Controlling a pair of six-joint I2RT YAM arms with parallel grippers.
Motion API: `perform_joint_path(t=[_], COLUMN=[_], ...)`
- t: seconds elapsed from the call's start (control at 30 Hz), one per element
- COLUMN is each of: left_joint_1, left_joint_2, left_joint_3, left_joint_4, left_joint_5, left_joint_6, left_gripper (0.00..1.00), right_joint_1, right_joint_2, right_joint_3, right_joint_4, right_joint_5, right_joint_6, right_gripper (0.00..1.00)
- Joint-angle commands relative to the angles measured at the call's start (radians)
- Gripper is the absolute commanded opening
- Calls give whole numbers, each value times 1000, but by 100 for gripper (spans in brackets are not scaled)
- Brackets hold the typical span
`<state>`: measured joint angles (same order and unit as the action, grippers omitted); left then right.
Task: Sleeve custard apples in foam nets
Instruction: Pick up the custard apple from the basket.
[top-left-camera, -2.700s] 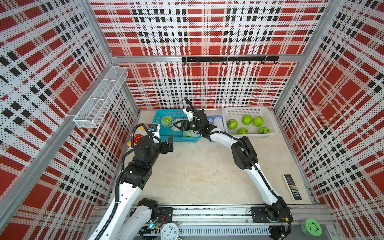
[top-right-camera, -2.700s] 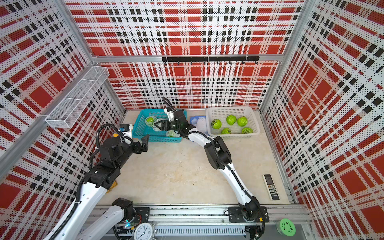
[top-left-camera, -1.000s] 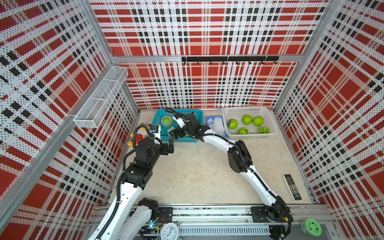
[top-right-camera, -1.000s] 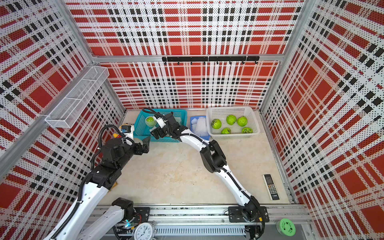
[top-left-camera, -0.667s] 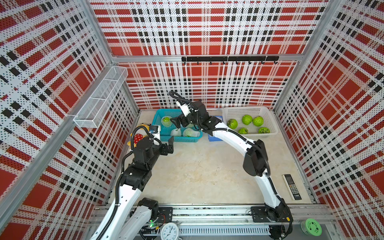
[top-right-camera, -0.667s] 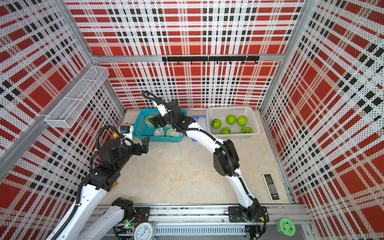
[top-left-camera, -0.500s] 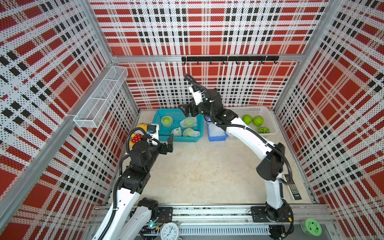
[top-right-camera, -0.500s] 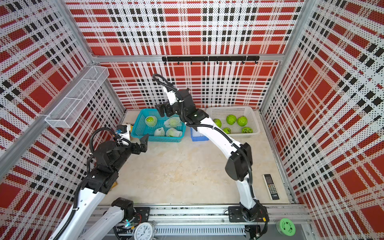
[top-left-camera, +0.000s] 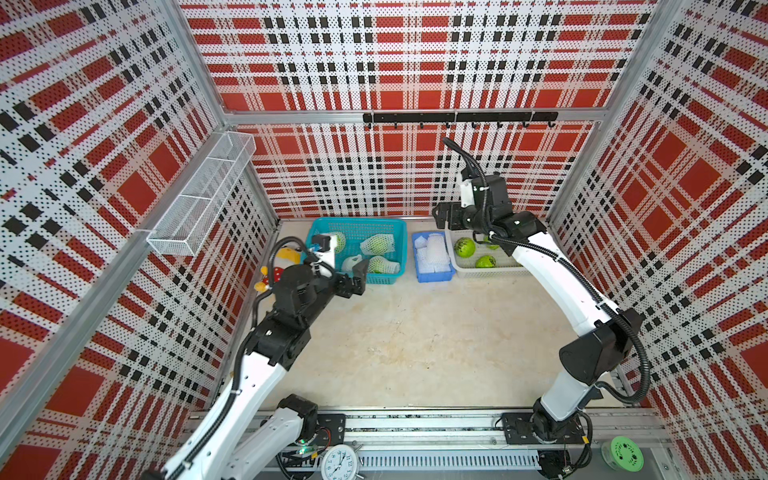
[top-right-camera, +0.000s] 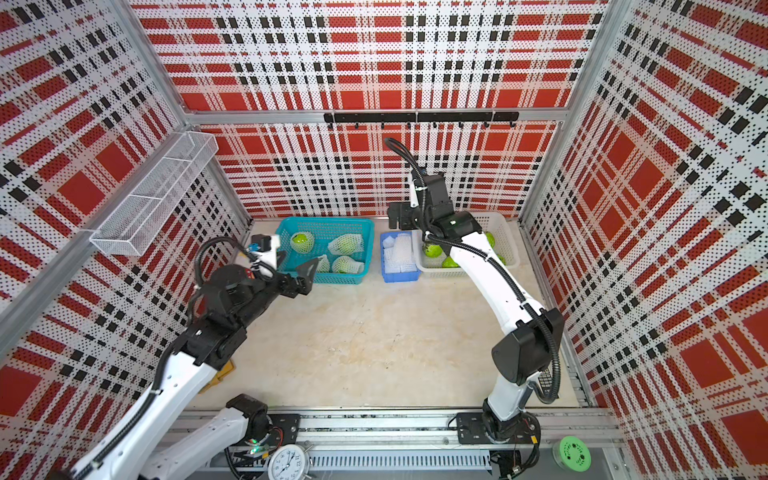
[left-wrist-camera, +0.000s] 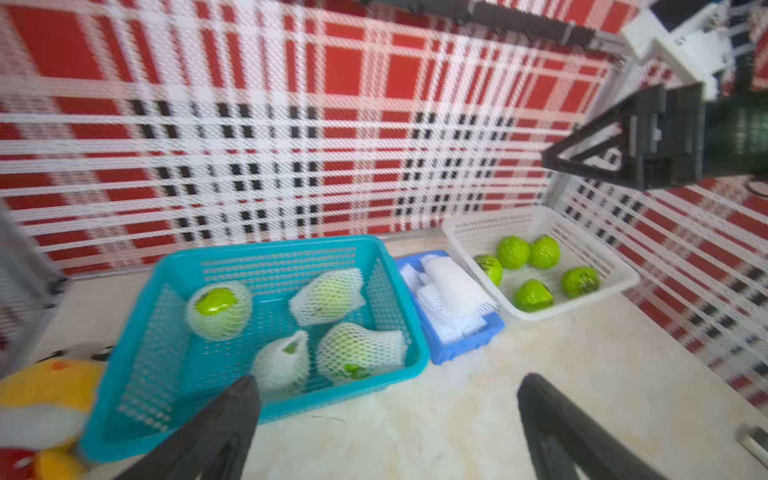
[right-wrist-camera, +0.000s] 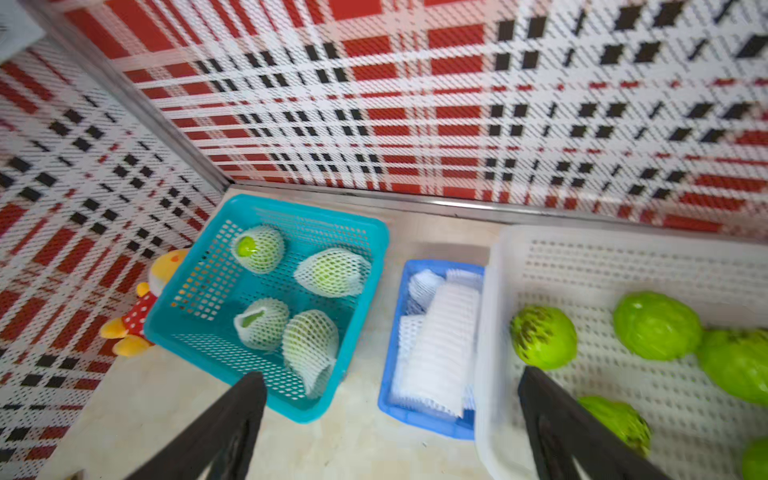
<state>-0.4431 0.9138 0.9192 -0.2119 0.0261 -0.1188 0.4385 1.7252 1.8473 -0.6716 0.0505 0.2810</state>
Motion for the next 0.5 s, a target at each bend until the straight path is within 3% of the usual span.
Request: perform_joint_path(t=[0.0, 0.2, 0.47], left_joint_1=[-105, -192, -215], left_joint_2=[106, 308, 527], left_joint_3=[76, 146, 206], left_joint_4=[-48, -6, 87], left_joint_5=[3, 85, 158], left_joint_6=[19, 1, -34], left_gripper=[100, 100, 100], right_joint_1=[-71, -232, -361], right_joint_2=[-16, 75, 354], right_joint_3=[-55, -112, 79], right_joint_4=[-82, -57, -100], right_joint_5=[-3, -31, -57], right_joint_6=[36, 85, 113], right_gripper=[100, 100, 100])
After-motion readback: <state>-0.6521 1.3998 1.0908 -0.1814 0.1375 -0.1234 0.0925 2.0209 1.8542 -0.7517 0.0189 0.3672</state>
